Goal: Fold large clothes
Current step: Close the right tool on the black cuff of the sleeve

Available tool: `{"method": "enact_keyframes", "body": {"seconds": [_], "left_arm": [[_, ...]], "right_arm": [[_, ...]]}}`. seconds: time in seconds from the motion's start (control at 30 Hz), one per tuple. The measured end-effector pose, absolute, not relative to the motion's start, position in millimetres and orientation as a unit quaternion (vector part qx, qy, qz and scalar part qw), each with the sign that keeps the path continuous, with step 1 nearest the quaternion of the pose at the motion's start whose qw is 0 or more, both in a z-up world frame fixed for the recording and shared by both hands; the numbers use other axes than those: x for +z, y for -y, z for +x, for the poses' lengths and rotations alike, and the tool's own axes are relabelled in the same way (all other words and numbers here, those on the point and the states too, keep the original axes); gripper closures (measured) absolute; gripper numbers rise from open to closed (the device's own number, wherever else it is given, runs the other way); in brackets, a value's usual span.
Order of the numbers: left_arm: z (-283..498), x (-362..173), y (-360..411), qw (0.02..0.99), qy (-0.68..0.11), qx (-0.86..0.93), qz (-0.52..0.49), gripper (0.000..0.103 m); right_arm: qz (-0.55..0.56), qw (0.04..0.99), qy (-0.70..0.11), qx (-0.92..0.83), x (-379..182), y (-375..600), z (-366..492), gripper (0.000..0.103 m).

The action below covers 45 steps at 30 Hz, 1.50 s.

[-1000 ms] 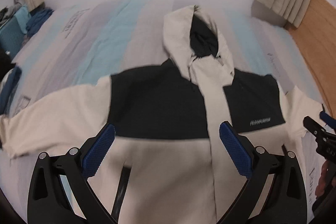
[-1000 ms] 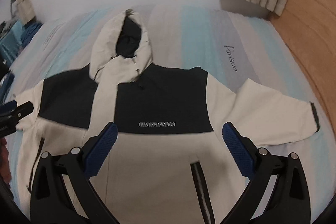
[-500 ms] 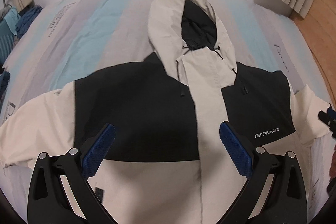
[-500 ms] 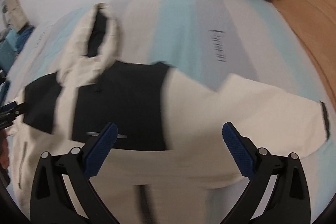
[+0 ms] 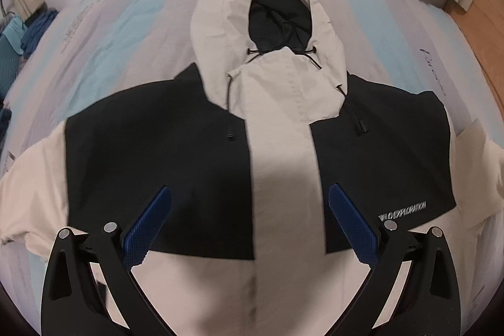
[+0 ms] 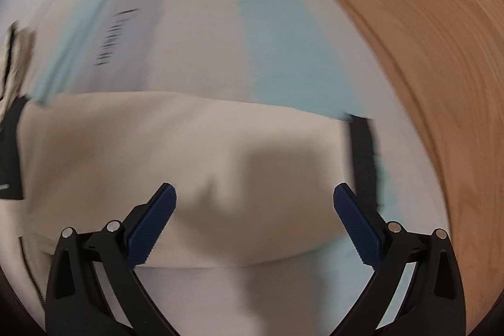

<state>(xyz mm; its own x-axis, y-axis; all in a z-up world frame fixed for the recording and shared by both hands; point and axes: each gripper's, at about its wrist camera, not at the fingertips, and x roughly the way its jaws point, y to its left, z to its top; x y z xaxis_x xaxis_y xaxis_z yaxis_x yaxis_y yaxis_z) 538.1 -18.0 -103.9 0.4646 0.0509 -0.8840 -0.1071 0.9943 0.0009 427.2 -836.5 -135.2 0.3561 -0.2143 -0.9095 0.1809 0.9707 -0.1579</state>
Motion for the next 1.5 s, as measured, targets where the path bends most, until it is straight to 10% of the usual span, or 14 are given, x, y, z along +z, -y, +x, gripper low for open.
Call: {"method": "enact_keyframes", "body": {"seconds": [0.3, 0.53, 1.0, 1.37, 1.5], "left_arm": [[556.5, -119.4, 47.1, 0.846, -0.533, 0.034, -0.003, 0.006], [554.7, -124.1, 55.5, 0.841, -0.539, 0.029, 0.021, 0.006], [555.9, -134.3, 64.1, 0.834, -0.55, 0.03, 0.022, 0.006], [552.7, -122.7, 68.6, 0.841, -0.54, 0.032, 0.034, 0.006], [550.0, -123.2, 68.5, 0.843, -0.535, 0.034, 0.04, 0.006]], "right_arm": [[0.025, 0.815, -0.566, -0.12, -162.2, 914.5, 413.6, 0.007], [0.063, 0.806, -0.578, -0.11, -181.7, 945.6, 413.1, 0.032], [0.163, 0.791, -0.583, -0.083, -198.8, 979.0, 412.2, 0.047], [0.145, 0.772, -0.615, -0.067, -209.8, 976.1, 427.4, 0.034], [0.141, 0.77, -0.617, -0.076, -206.5, 970.4, 429.7, 0.048]]}}
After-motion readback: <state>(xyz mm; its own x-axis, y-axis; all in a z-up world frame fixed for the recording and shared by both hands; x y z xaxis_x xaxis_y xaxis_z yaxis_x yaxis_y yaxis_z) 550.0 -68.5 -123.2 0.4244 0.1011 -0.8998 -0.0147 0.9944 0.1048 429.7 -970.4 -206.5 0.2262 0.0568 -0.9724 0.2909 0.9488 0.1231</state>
